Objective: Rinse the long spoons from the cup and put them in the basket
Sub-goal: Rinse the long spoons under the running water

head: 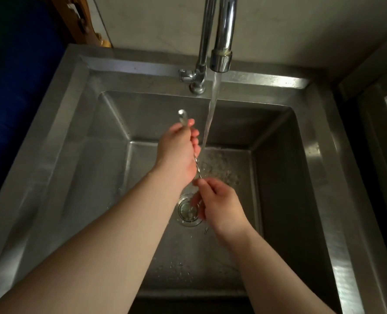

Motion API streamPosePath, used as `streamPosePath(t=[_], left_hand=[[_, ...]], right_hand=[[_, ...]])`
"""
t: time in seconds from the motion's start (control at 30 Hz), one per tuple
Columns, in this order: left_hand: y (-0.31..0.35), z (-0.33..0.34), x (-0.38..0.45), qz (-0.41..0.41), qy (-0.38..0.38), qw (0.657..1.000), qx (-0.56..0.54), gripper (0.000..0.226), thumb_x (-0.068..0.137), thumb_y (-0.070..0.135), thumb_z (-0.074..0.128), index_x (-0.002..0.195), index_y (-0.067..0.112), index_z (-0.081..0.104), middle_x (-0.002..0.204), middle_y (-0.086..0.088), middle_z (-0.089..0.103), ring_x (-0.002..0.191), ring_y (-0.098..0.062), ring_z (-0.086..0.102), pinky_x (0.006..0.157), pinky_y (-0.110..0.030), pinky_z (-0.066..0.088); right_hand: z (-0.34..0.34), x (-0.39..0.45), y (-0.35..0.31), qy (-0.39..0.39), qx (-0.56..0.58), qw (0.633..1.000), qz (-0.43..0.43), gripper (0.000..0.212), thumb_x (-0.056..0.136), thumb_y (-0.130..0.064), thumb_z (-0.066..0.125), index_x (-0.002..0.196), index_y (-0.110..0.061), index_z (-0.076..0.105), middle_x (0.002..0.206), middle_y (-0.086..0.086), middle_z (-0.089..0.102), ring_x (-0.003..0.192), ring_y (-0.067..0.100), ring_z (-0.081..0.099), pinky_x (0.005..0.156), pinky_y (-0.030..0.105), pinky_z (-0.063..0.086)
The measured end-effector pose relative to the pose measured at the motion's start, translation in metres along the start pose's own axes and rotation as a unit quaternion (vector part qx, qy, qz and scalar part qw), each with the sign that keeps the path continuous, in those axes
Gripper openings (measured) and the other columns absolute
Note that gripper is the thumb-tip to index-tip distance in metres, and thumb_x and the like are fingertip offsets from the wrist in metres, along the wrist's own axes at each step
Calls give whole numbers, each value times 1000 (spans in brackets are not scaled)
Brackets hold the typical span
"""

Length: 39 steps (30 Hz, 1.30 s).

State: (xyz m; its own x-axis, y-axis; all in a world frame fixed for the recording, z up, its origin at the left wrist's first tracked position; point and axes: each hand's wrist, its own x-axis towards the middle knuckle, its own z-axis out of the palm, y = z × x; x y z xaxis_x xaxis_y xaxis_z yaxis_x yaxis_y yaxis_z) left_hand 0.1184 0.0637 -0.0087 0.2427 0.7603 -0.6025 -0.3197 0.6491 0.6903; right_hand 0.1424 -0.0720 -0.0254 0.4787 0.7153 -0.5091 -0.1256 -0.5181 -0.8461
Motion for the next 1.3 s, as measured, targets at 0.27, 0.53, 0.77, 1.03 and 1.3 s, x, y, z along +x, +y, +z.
streamPosePath(t=[0.27, 0.53, 0.77, 1.03, 1.3], left_hand=[[1, -46, 32, -65, 140, 972, -176, 37, 103, 1, 26, 79, 14, 49, 65, -2, 49, 33, -7, 45, 38, -12, 34], [-42, -85, 33, -163, 166, 965, -122, 24, 103, 8, 46, 81, 17, 50, 64, 1, 40, 43, -7, 38, 33, -14, 29], [-78, -80, -2, -226, 104, 965, -81, 28, 89, 33, 68, 99, 7, 65, 77, -3, 58, 61, -10, 49, 55, -20, 43], [-90, -87, -37, -18, -96, 971, 217, 37, 99, 46, 48, 85, 24, 74, 67, 8, 59, 65, -9, 53, 61, -22, 45], [-96, -85, -40, 27, -142, 954, 263, 49, 106, 14, 41, 75, 36, 71, 68, 10, 66, 68, -5, 60, 77, -33, 48]], right_hand=[[-41, 14, -31, 7, -346, 933, -97, 19, 87, -38, 66, 79, -22, 72, 66, -7, 67, 66, 12, 62, 57, 25, 47], [-37, 29, -70, 1, 94, 993, -74, 15, 89, -17, 72, 89, -3, 67, 66, 0, 70, 55, 10, 63, 53, 23, 51], [-5, 42, -90, 23, 79, 986, -142, 22, 99, -25, 57, 89, -11, 71, 73, 2, 64, 60, 7, 54, 56, 22, 46], [-4, 43, -95, 60, 37, 983, -171, 34, 103, -37, 45, 91, -16, 69, 72, -2, 68, 62, -1, 61, 57, 12, 49], [2, 41, -98, 46, 113, 974, -190, 16, 103, -22, 46, 90, -19, 57, 68, -3, 60, 54, 8, 51, 51, 26, 44]])
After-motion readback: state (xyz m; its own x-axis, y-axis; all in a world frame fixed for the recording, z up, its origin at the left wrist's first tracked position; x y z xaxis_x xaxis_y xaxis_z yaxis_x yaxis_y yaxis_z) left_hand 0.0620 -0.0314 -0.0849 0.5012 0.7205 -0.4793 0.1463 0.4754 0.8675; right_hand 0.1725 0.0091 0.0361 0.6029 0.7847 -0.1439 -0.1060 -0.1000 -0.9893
